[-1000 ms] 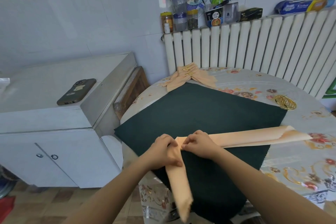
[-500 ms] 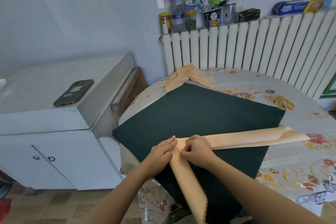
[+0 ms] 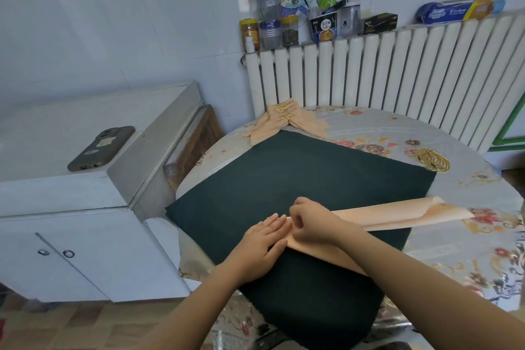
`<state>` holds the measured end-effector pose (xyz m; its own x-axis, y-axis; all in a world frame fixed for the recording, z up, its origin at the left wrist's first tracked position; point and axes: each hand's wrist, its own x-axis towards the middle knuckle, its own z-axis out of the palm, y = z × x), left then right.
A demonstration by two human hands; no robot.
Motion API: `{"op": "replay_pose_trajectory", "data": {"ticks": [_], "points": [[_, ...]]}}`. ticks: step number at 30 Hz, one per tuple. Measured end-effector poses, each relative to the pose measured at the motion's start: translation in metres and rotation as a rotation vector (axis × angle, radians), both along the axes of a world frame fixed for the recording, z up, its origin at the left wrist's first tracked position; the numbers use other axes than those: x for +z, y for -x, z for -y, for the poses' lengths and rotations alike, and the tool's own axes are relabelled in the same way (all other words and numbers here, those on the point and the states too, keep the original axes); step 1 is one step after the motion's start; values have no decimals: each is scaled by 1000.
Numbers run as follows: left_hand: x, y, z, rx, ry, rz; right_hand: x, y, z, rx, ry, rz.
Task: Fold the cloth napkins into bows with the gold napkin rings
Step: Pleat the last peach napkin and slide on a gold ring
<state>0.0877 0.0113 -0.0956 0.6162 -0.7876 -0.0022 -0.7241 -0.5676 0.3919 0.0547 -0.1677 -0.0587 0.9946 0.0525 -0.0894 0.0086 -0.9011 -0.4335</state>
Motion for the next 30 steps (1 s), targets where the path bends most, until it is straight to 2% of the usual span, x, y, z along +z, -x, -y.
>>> {"op": "replay_pose_trajectory", "data": {"ticks": [3, 4, 8, 12, 16, 23, 27, 30], "points": [[4, -4, 4, 23, -41, -8, -9, 3, -2, 1, 230, 85], [7, -4, 6, 35, -54, 3, -10, 4, 1, -32, 250, 81], [19, -9, 14, 25, -185, 82, 1, 6, 25, -192, 119, -93], [31, -15, 21, -9, -256, 118, 20, -1, 49, -263, 259, -299], [39, -21, 26, -26, -269, 83, 26, -9, 56, -293, 156, -460], [38, -24, 25, -4, -230, 23, 33, -11, 43, -384, 30, -448], [36, -18, 27, 74, -142, 21, 29, -15, 29, -422, 8, -453], [36, -15, 27, 49, -150, 29, 25, -14, 32, -518, -310, -398]]}}
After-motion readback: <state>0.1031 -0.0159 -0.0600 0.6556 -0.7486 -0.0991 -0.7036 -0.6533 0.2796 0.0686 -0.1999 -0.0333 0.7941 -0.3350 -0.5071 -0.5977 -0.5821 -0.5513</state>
